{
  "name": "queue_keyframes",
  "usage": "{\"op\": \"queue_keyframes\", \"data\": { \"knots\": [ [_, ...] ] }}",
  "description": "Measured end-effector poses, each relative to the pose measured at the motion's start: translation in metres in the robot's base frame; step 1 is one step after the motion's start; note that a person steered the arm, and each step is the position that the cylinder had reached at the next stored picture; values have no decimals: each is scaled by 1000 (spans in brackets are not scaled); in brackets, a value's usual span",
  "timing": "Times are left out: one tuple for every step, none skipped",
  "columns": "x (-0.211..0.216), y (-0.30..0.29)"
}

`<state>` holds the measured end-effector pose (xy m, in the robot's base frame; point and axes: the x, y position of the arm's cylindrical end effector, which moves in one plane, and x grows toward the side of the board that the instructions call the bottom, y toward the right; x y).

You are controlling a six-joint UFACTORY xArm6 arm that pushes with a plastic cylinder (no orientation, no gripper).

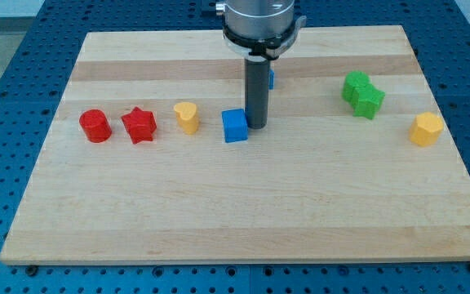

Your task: Move the blue cube to the right of the yellow heart

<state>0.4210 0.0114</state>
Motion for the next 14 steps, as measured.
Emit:
{"op": "queue_keyframes", "data": {
  "knots": [
    [4, -7],
    [7, -9],
    [8, 4],
    [12, 10],
    [20, 7],
    [23, -5],
    [25, -19],
    [25, -29],
    [25, -30],
    [28, -30],
    [46, -30],
    [69, -30],
    [90, -37],
    [94, -54]
  ]
}}
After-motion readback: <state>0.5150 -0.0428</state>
